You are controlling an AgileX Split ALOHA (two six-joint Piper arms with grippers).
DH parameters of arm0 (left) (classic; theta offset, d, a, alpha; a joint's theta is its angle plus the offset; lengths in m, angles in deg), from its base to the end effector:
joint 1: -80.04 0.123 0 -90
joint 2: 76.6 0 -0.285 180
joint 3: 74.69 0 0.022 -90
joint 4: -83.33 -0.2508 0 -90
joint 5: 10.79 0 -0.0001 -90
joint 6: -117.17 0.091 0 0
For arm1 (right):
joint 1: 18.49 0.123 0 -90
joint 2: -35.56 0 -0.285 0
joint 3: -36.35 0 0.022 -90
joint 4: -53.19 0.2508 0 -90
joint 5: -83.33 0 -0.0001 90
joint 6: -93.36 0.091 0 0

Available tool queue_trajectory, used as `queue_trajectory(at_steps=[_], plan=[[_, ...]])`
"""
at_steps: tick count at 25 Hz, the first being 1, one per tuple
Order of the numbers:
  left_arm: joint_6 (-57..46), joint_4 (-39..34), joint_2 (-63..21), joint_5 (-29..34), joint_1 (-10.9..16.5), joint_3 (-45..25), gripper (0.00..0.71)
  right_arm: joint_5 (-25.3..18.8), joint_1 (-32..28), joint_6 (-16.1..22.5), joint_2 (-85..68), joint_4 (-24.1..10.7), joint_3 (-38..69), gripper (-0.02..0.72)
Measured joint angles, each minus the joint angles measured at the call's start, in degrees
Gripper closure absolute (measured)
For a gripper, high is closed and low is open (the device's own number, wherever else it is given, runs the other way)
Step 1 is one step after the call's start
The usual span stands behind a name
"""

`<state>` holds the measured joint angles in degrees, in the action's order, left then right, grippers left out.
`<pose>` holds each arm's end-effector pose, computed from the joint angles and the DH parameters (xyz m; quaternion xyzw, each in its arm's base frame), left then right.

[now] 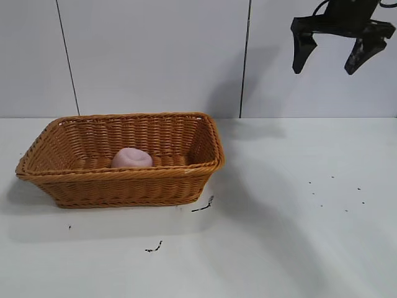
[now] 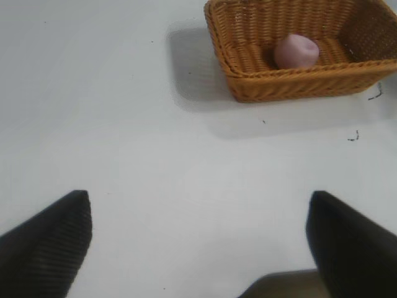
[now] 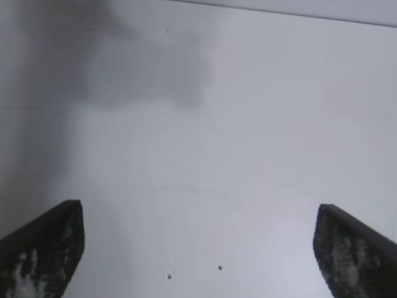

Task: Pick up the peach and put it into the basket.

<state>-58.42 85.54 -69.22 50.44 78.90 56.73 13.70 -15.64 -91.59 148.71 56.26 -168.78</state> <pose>-0.0063 -0.0030 0.2766 0.0422 0.8523 -0.0044 0.5213 0.3957 0.0243 0.3316 -0.0624 0.9787 0.0229 0.1942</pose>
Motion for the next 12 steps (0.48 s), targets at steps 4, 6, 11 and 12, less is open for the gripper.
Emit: queue_trajectory(at_steps=[4, 6, 11, 12], plan=[[0.00, 0.00, 0.00, 0.00, 0.00, 0.00, 0.018, 0.05, 0.00, 0.11, -14.61, 0.00, 14.83, 0.014], [0.00, 0.00, 0.00, 0.00, 0.00, 0.00, 0.018, -0.01, 0.00, 0.24, -21.91, 0.00, 22.07, 0.014], [0.00, 0.00, 0.00, 0.00, 0.00, 0.00, 0.018, -0.08, 0.00, 0.43, -41.18, 0.06, 39.84, 0.014], [0.00, 0.00, 0.00, 0.00, 0.00, 0.00, 0.018, -0.08, 0.00, 0.46, -44.49, 0.06, 42.74, 0.014]])
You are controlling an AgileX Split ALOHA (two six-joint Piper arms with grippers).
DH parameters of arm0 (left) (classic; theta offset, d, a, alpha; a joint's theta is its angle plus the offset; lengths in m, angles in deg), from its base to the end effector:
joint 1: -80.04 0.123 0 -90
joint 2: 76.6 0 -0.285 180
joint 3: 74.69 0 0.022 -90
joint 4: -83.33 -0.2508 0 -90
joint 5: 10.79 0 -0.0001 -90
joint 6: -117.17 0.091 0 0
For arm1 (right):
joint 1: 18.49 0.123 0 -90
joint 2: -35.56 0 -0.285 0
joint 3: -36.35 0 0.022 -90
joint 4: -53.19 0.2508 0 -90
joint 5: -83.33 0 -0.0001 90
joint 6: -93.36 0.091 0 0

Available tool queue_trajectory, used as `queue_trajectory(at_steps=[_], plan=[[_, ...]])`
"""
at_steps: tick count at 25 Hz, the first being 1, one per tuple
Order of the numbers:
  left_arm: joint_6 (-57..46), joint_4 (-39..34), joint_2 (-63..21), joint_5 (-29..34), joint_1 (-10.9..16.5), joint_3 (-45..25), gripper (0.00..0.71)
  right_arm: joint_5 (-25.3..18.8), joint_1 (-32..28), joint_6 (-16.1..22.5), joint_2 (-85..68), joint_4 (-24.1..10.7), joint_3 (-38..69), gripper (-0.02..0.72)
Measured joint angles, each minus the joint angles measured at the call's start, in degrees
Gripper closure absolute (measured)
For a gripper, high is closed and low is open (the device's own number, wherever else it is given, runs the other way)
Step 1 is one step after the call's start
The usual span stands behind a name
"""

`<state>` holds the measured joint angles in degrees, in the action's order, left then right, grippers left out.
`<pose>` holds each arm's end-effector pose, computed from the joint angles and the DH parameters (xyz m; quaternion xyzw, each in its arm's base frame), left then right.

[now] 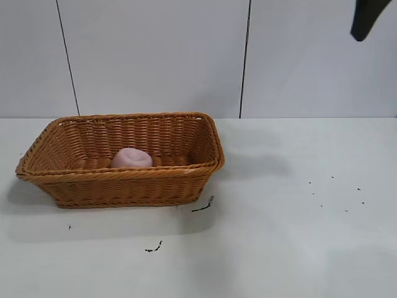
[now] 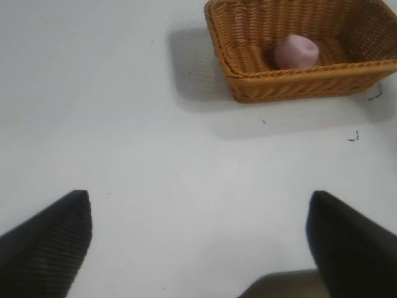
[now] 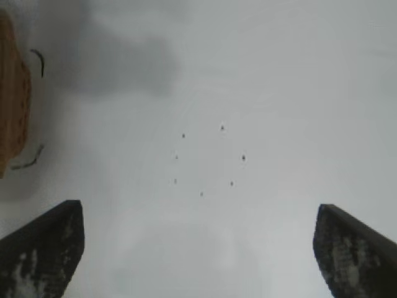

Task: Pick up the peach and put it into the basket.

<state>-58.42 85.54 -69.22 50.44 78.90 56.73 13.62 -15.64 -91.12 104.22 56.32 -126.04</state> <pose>-0.0063 -0.0030 0.2766 0.0422 0.8523 -0.0044 0.5213 0.1816 0.0137 0.3437 -0.0586 0.9760 0.0241 0.2084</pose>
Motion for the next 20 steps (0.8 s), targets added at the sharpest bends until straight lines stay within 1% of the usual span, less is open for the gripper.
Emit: queue_trajectory(at_steps=[3, 9, 15, 20], plan=[[0.00, 0.00, 0.00, 0.00, 0.00, 0.00, 0.018, 0.37, 0.00, 0.00, -12.25, 0.19, 9.64, 0.014], [0.00, 0.00, 0.00, 0.00, 0.00, 0.00, 0.018, 6.44, 0.00, 0.17, -35.71, -0.51, 23.71, 0.014], [0.00, 0.00, 0.00, 0.00, 0.00, 0.00, 0.018, 10.21, 0.00, 0.17, -50.80, -0.51, 30.55, 0.014], [0.00, 0.00, 0.00, 0.00, 0.00, 0.00, 0.018, 10.98, 0.00, 0.17, -56.69, -0.51, 30.97, 0.014]])
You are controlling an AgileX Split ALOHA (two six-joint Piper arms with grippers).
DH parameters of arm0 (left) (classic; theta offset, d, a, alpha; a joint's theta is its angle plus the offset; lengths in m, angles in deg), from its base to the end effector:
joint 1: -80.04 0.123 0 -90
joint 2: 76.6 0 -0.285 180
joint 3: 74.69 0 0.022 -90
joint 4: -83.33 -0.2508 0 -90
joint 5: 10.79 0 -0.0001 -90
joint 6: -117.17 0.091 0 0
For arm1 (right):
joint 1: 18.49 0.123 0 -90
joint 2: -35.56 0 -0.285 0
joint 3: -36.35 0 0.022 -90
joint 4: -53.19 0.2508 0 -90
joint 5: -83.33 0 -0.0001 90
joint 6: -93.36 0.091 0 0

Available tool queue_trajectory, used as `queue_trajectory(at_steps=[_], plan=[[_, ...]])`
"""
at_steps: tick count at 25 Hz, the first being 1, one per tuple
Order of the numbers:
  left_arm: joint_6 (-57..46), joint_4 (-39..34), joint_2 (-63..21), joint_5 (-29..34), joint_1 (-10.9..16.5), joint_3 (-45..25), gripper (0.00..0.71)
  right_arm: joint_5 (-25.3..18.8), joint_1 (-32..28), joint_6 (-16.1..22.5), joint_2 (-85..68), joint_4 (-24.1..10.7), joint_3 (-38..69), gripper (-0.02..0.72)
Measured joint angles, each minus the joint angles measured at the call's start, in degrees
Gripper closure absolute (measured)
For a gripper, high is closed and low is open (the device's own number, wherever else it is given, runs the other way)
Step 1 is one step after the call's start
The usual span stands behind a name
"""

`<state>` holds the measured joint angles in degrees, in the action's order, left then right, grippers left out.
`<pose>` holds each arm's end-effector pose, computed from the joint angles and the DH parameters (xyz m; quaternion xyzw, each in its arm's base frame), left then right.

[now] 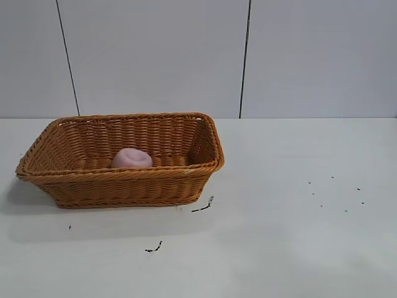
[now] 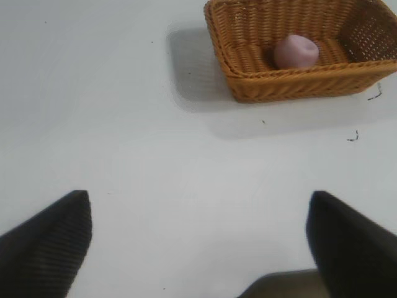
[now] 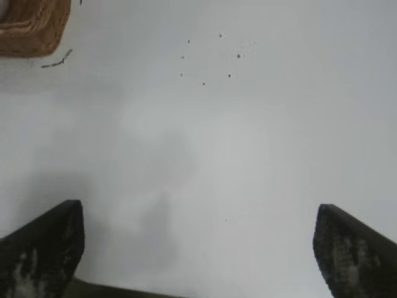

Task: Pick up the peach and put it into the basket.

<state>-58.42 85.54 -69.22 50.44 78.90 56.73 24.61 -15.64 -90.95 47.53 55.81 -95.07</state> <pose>-0.0063 -0.0030 0.2766 0.0422 0.8523 -0.0044 0.5213 0.0079 0.0040 0.2801 -0.0535 0.8609 0.0164 0.5056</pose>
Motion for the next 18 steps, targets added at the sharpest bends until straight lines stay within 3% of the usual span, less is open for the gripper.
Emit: queue_trajectory(at_steps=[18], plan=[[0.00, 0.00, 0.00, 0.00, 0.00, 0.00, 0.018, 0.34, 0.00, 0.04, -4.46, 0.05, 0.00, 0.014]])
